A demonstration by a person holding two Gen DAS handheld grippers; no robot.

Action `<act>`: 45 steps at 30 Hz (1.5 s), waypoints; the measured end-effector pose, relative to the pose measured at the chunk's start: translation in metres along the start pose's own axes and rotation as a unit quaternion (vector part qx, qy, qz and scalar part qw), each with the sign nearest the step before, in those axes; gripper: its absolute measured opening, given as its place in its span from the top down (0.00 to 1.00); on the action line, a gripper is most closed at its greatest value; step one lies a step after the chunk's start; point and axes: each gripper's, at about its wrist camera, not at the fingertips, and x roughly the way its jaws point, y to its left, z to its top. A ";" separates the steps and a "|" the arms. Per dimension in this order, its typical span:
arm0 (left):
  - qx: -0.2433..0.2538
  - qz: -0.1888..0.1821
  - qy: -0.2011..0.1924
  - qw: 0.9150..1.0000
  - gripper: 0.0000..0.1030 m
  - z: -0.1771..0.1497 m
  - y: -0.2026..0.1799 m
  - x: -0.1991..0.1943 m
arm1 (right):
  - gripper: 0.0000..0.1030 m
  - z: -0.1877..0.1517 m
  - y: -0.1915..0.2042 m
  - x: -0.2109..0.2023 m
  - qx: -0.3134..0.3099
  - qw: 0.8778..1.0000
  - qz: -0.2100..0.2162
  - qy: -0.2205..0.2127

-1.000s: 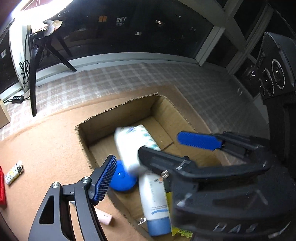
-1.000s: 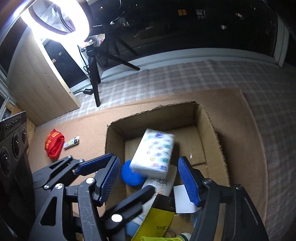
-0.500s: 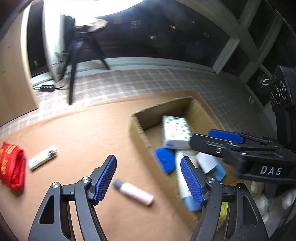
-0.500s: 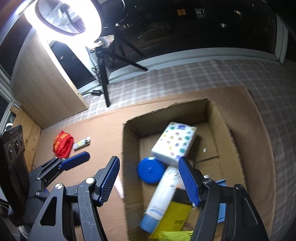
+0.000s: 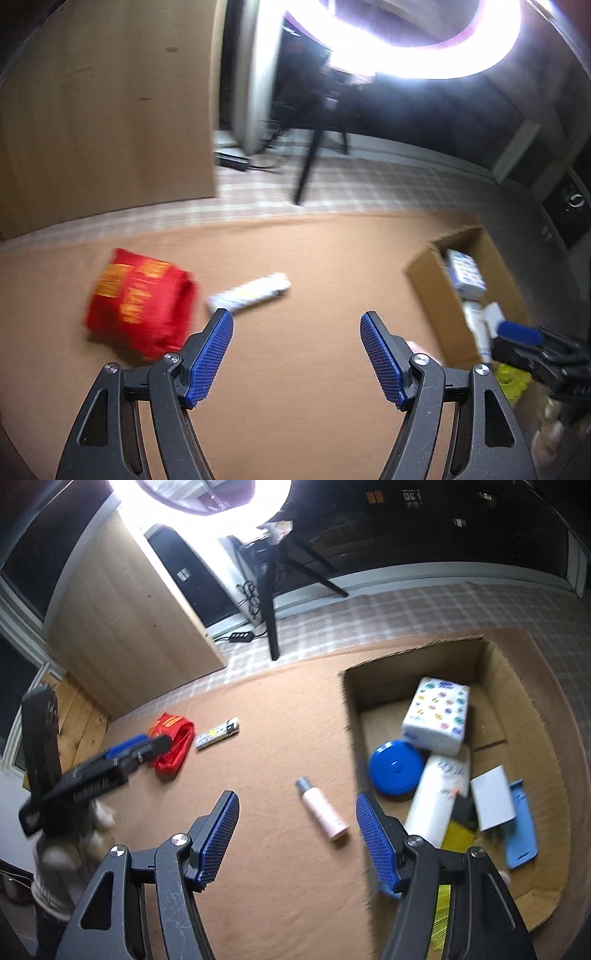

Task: Organize objects

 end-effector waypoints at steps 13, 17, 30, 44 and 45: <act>-0.035 0.063 0.022 0.997 0.28 0.042 0.106 0.018 | 0.40 -0.045 0.043 -0.006 -0.017 0.999 -0.031 -0.005; -0.045 0.072 0.038 0.996 0.28 0.053 0.126 0.041 | 0.40 -0.059 0.043 -0.006 -0.004 0.999 -0.037 0.001; -0.081 0.089 0.085 0.989 0.28 0.065 0.167 0.096 | 0.40 -0.075 0.034 -0.008 0.014 0.999 -0.049 0.014; -0.113 0.013 0.092 0.989 0.40 0.005 0.157 0.088 | 0.40 -0.067 0.053 0.003 -0.024 0.999 -0.030 0.021; -0.114 0.008 0.091 0.989 0.40 -0.002 0.154 0.086 | 0.40 -0.067 0.054 0.003 -0.026 0.999 -0.027 0.021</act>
